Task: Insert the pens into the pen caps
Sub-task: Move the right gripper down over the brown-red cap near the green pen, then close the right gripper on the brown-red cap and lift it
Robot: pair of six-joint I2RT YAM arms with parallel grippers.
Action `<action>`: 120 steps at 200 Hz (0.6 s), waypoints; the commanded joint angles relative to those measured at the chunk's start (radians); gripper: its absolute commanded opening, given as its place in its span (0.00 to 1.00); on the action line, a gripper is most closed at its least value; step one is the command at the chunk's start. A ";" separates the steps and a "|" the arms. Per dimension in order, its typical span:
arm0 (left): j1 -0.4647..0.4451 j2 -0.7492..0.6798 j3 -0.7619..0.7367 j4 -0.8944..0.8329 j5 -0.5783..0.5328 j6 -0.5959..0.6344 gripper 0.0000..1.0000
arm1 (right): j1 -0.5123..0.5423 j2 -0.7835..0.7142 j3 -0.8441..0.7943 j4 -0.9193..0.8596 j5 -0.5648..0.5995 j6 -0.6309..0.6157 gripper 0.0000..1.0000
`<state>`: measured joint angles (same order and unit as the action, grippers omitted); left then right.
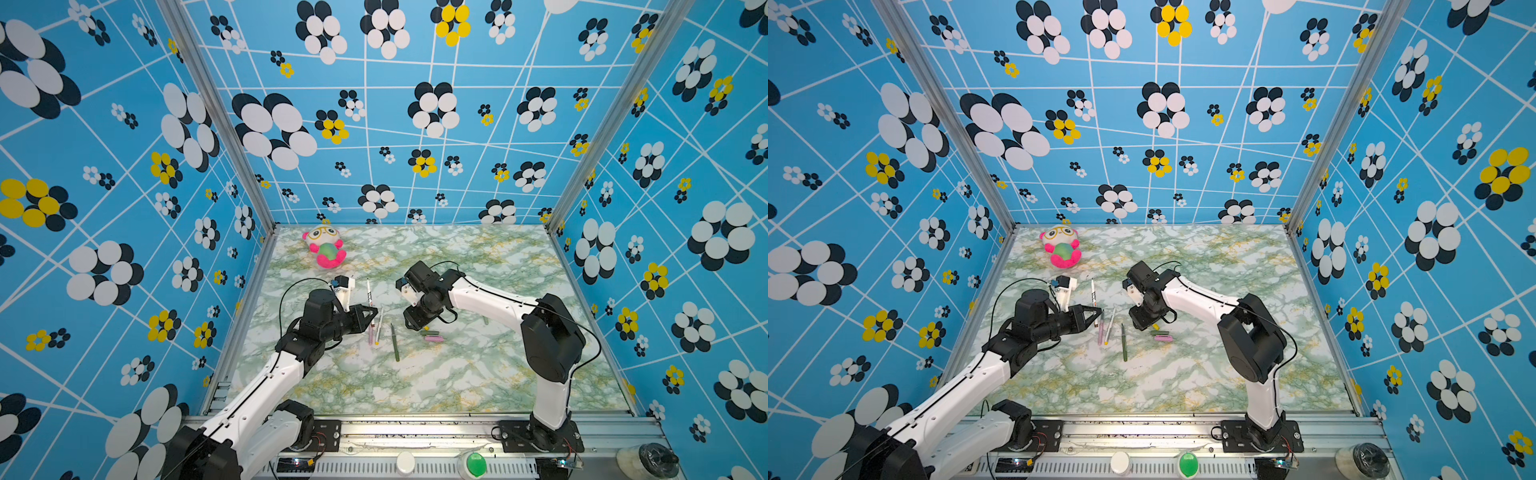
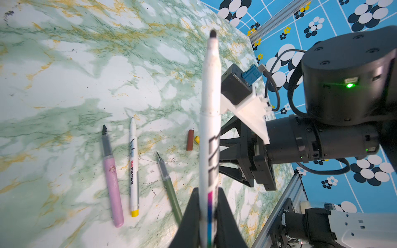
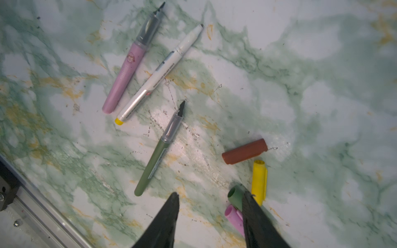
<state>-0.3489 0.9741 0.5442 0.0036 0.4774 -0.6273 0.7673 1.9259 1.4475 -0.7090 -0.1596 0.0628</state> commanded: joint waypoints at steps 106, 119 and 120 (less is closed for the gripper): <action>0.001 0.008 -0.005 0.010 -0.003 0.013 0.00 | -0.004 0.110 -0.029 0.066 -0.053 0.045 0.50; 0.000 0.007 -0.003 0.009 -0.001 0.015 0.00 | -0.003 0.122 -0.020 0.074 -0.060 0.053 0.50; 0.000 0.007 -0.003 0.009 -0.001 0.014 0.00 | -0.004 0.124 -0.020 0.075 -0.060 0.053 0.50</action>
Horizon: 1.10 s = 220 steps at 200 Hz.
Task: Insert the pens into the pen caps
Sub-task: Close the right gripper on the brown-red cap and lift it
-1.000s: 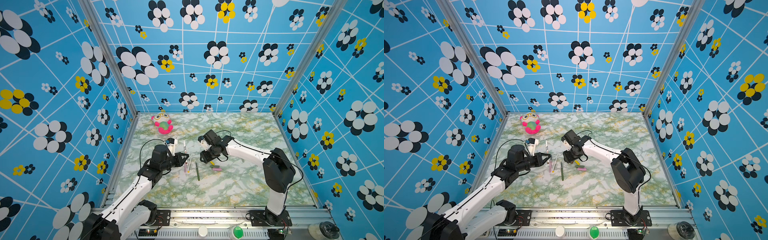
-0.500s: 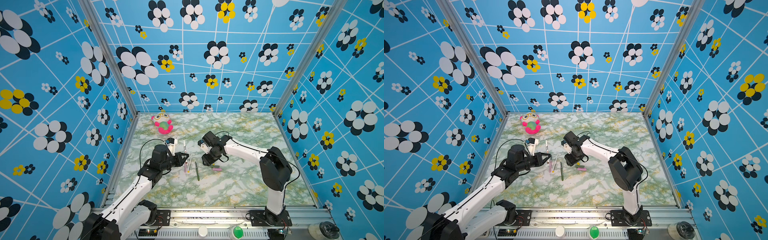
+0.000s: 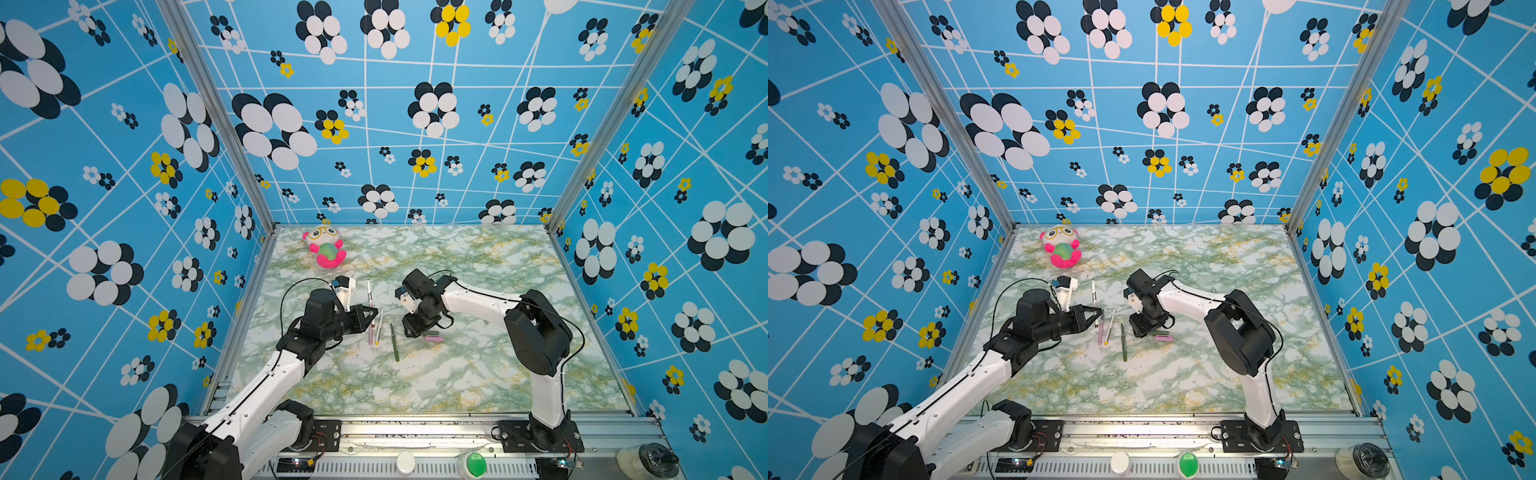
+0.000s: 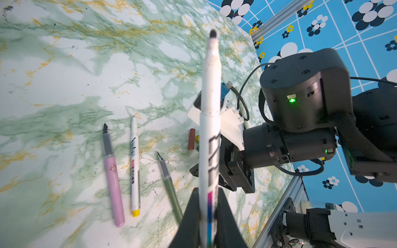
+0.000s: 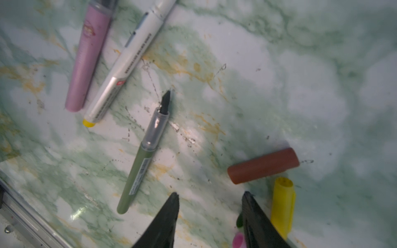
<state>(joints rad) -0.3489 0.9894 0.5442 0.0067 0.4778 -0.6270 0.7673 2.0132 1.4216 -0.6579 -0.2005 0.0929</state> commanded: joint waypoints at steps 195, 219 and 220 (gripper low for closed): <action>-0.010 -0.019 -0.020 0.009 -0.010 0.010 0.00 | -0.046 0.082 0.193 -0.049 0.085 -0.054 0.48; -0.025 -0.003 -0.012 0.009 -0.010 0.016 0.00 | -0.050 0.085 0.186 -0.056 0.120 -0.061 0.46; -0.026 -0.003 -0.011 0.009 -0.010 0.017 0.00 | -0.050 0.086 0.186 -0.056 0.120 -0.061 0.46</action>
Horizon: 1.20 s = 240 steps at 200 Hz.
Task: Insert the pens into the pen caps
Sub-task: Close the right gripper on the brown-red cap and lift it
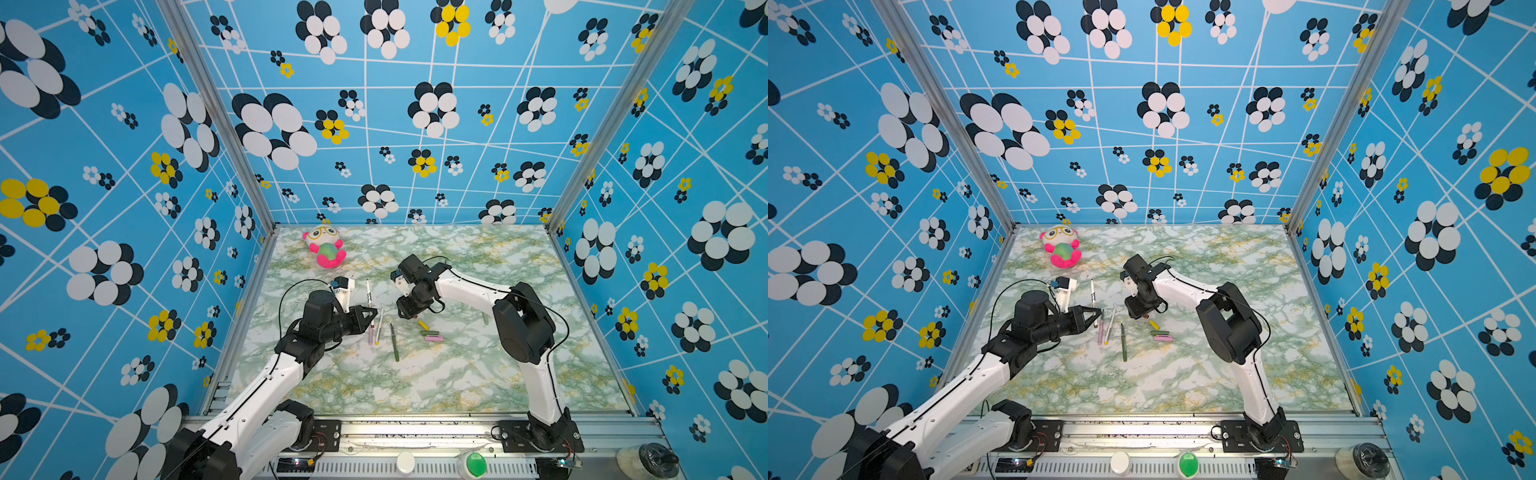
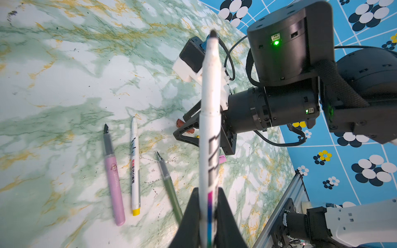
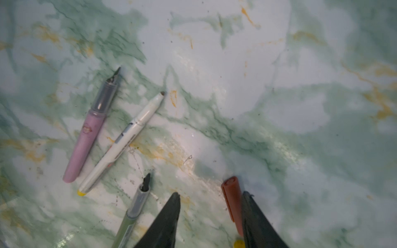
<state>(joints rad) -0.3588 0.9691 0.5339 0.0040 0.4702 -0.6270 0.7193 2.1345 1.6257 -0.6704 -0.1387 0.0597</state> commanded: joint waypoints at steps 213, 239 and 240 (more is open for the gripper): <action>-0.068 0.046 0.020 0.024 -0.034 0.014 0.00 | -0.021 0.067 -0.017 -0.026 0.070 -0.025 0.18; -0.069 0.046 0.024 0.022 -0.035 0.016 0.00 | -0.021 0.074 -0.018 -0.026 0.067 -0.025 0.17; -0.069 0.046 0.024 0.022 -0.035 0.016 0.00 | -0.021 0.074 -0.018 -0.025 0.067 -0.025 0.17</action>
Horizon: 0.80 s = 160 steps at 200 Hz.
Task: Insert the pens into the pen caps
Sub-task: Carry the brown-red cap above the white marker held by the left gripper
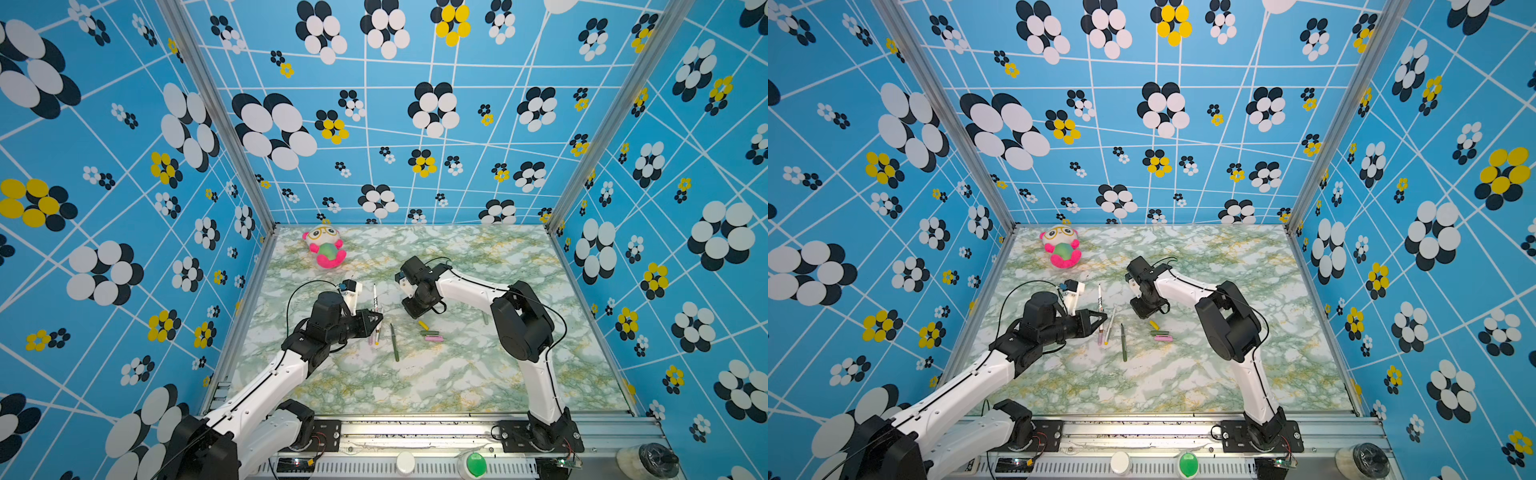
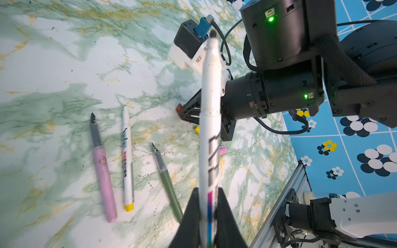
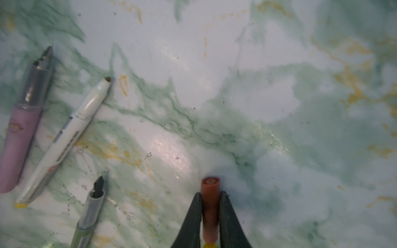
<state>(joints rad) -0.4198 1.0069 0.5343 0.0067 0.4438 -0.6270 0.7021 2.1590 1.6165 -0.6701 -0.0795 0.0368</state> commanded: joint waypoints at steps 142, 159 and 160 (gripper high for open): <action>-0.072 0.081 0.081 0.013 -0.025 0.053 0.00 | -0.072 -0.182 -0.076 0.093 0.026 0.211 0.08; -0.090 0.096 0.086 0.021 -0.028 0.057 0.00 | -0.096 -0.221 -0.093 0.112 0.025 0.254 0.09; -0.091 0.097 0.087 0.022 -0.028 0.057 0.00 | -0.097 -0.223 -0.094 0.114 0.024 0.257 0.09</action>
<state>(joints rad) -0.4881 1.0832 0.5865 0.0074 0.4305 -0.6006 0.6361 2.0155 1.5475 -0.5941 -0.0753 0.2012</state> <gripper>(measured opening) 0.132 0.122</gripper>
